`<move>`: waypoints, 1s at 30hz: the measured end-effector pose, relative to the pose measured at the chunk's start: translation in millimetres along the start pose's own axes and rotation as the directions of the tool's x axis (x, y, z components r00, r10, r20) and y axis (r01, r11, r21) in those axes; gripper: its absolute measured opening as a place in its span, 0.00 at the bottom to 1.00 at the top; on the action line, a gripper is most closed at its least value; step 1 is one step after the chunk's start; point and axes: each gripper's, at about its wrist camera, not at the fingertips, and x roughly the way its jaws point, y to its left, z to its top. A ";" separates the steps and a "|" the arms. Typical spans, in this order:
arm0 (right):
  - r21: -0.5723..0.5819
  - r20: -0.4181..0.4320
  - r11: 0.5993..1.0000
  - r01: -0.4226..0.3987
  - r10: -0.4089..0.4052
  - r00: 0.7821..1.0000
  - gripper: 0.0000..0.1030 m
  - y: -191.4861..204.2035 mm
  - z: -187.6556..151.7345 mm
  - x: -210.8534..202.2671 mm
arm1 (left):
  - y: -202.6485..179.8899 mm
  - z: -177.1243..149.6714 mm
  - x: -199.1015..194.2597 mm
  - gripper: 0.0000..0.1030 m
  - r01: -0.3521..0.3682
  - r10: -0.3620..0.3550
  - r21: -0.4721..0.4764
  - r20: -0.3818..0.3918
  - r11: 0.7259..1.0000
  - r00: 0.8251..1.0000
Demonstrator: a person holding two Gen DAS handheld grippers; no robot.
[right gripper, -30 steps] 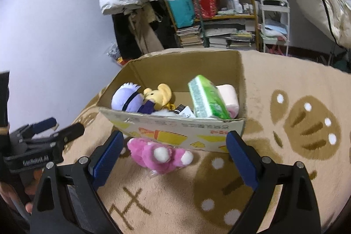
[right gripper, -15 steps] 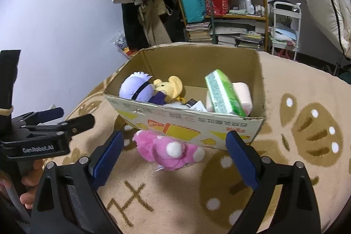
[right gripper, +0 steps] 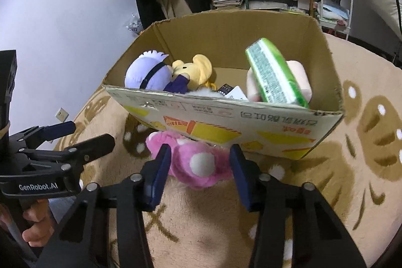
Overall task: Organize soft objects
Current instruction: 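Lower both tools toward the pink plush beside the box, then grasp the pink plush with the right tool while the left tool grasps a clear plastic bag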
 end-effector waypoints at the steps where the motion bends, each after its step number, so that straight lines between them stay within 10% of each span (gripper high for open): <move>1: -0.007 0.000 1.000 -0.001 0.001 1.000 0.38 1.4 -0.1 1.0 | -1.0 -0.4 2.2 0.97 0.002 -0.002 0.004 -0.009 1.000 1.000; 9: -0.009 -0.005 1.000 -0.024 0.024 1.000 0.22 2.1 0.4 3.1 | -7.2 -3.2 11.4 0.97 0.033 -0.033 0.017 -0.042 0.999 0.999; 30: 0.196 0.028 0.979 0.057 -0.064 0.998 0.21 -45.6 6.0 -27.8 | -68.6 -7.1 47.8 0.97 0.179 -0.161 0.211 -0.096 0.961 0.982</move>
